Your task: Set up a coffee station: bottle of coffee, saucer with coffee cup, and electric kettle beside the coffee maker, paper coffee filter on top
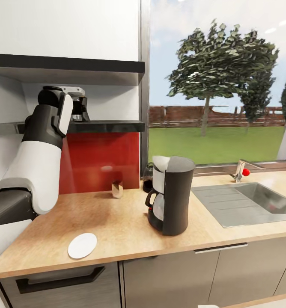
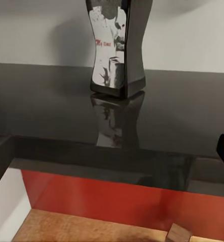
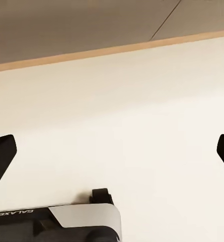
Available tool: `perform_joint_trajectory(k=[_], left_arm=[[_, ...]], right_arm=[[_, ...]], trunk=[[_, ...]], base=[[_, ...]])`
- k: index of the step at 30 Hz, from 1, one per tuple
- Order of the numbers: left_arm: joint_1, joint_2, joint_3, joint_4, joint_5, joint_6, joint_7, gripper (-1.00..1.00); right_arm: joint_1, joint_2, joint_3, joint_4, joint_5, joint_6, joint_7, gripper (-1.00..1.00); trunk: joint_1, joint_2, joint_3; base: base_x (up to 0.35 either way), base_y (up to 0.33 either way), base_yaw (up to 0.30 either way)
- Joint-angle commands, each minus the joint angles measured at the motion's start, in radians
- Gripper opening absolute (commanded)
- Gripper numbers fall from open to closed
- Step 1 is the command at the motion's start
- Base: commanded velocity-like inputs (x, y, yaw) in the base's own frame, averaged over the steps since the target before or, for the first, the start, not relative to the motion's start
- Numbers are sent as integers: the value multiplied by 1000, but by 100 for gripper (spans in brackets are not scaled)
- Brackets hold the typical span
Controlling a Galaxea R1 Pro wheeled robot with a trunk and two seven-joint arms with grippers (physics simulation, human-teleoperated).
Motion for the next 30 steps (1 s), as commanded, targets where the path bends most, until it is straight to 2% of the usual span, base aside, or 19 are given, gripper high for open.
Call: perform_joint_trajectory(k=[1,12,16,20,25,28,30], left_arm=[[0,-1,3,-1,-5,4,-3,100],[-21,-1,1,10,-9,4,9,100],[-67,2,2,29,-9,5,10,100],[-129,5,1,97,-11,5,12,100],[-148,5,1,125,-11,5,11,100],[-147,2,1,128,-12,5,11,100],[-159,12,10,139,-8,-1,16,100]], right_arm=[[0,0,9,-2,-7,7,-5,100],[0,0,9,-1,-7,7,-4,100],[0,0,10,-1,-7,7,-4,100],[0,0,9,-1,-7,7,-4,100],[0,-2,9,0,-3,7,-4,100],[0,-2,9,1,18,7,-3,100],[-11,10,13,12,21,18,-9,100]], trunk=[[0,-1,-1],[0,-1,-1],[0,-1,-1],[0,-1,-1],[0,-1,-1],[0,-1,-1],[0,-1,-1]], base=[[67,0,0],[35,0,0],[0,0,0],[0,0,0],[0,0,0],[0,0,0],[0,0,0]])
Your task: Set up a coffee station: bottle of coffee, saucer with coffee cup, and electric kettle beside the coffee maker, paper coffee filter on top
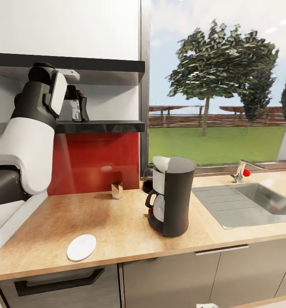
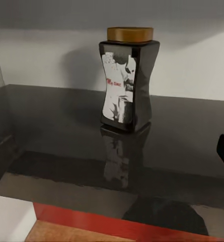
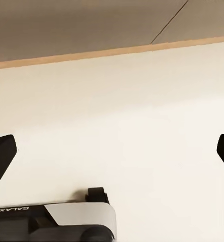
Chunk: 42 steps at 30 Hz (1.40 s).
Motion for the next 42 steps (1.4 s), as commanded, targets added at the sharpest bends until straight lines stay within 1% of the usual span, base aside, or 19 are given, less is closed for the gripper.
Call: perform_joint_trajectory(k=[1,5,9,12,14,19,26,28,29,30,33,35,37,38,42], left_arm=[[-6,-1,3,0,-4,4,-2,100],[-5,-1,3,0,-5,4,-3,100],[18,3,0,2,-6,2,-4,100],[35,4,0,4,-5,-1,-4,100],[41,5,0,4,-5,-2,-5,100],[43,5,0,5,-2,-12,-6,100],[42,5,0,38,-3,-51,-9,100],[41,10,-1,49,-2,-62,-9,100],[41,12,-1,123,-1,-97,-9,100],[38,14,-1,126,0,-98,-10,100],[31,16,-1,128,0,-99,-12,100],[27,21,-1,134,1,-99,-14,100],[24,28,-1,155,3,-99,-15,100],[23,29,-1,162,4,-99,-16,100],[-3,32,-1,219,7,-99,-17,100]], right_arm=[[-6,6,8,4,-7,9,-5,100],[-10,28,8,25,-7,9,-6,100],[13,50,8,40,-7,6,6,100],[18,51,8,42,-7,6,8,100],[26,44,8,43,-6,6,8,100],[54,16,8,43,-3,-4,22,100],[94,-23,8,43,36,-37,61,100],[105,-35,8,43,47,-49,72,100],[306,-95,8,43,110,-123,351,100],[332,-101,8,43,111,-132,357,100],[365,-120,8,43,112,-146,374,100],[389,-130,8,43,112,-152,425,100],[408,-134,8,43,112,-155,481,100],[416,-135,8,43,112,-156,497,100],[433,-137,8,43,113,-158,519,100]], trunk=[[0,-1,-1],[0,-1,-1],[0,-1,-1],[0,-1,-1],[0,-1,-1],[0,-1,-1],[0,-1,-1],[0,-1,-1],[0,-1,-1],[0,-1,-1],[0,-1,-1],[0,-1,-1],[0,-1,-1],[0,-1,-1],[0,-1,-1]], base=[[0,0,0],[0,0,0],[0,0,0],[0,0,0],[0,0,0],[0,0,0],[0,0,0],[0,0,0],[0,0,0],[0,0,0],[0,0,0],[0,0,0],[0,0,0],[0,0,0],[0,0,0]])
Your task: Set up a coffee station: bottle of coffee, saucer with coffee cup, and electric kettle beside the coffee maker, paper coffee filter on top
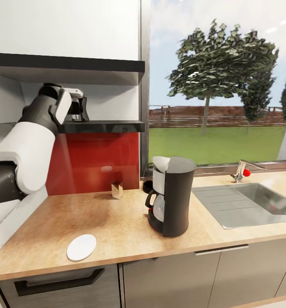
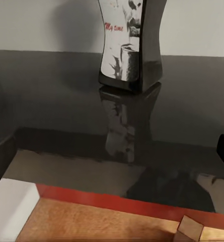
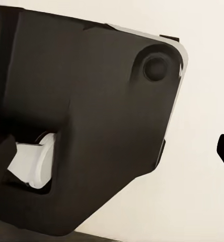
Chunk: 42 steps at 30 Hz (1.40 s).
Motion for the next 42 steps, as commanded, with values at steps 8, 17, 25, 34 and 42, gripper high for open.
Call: perform_joint_trajectory(k=[8,17,25,34,42], left_arm=[[-39,-1,2,28,-3,6,-2,100],[-38,-8,-4,0,-7,11,-2,100],[-38,-16,-5,-22,-5,15,-2,100],[-39,-8,-5,-26,-7,16,-2,100],[-35,-4,-5,-68,-9,20,-3,100]], right_arm=[[12,0,8,-1,-10,-3,8,100],[12,2,6,-3,-11,-3,8,100],[12,0,4,-4,-12,-3,7,100],[12,1,4,-3,-13,-3,7,100],[12,1,4,-4,-13,-3,6,100]], trunk=[[0,-1,0],[0,-1,0],[0,-1,0],[0,-1,0],[0,-1,0]], base=[[0,0,0],[0,0,0],[0,0,0],[97,0,0],[323,0,0]])
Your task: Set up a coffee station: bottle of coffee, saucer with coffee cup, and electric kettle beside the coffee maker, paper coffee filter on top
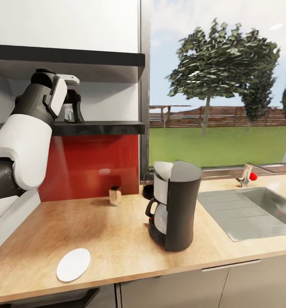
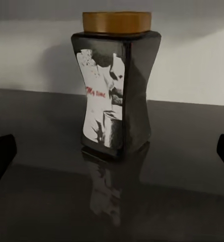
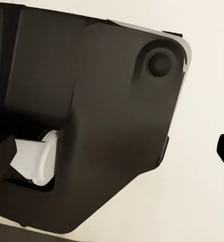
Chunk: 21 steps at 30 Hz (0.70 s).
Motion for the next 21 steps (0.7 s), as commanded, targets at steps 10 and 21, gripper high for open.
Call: perform_joint_trajectory(k=[10,21], left_arm=[[4,0,2,-2,-4,4,-2,100],[10,2,-1,-3,-6,5,-2,100]], right_arm=[[1,1,10,-1,-10,-1,3,100],[1,1,10,-1,-10,-1,3,100]], trunk=[[1,0,0],[1,0,0]], base=[[334,37,0],[109,12,0]])
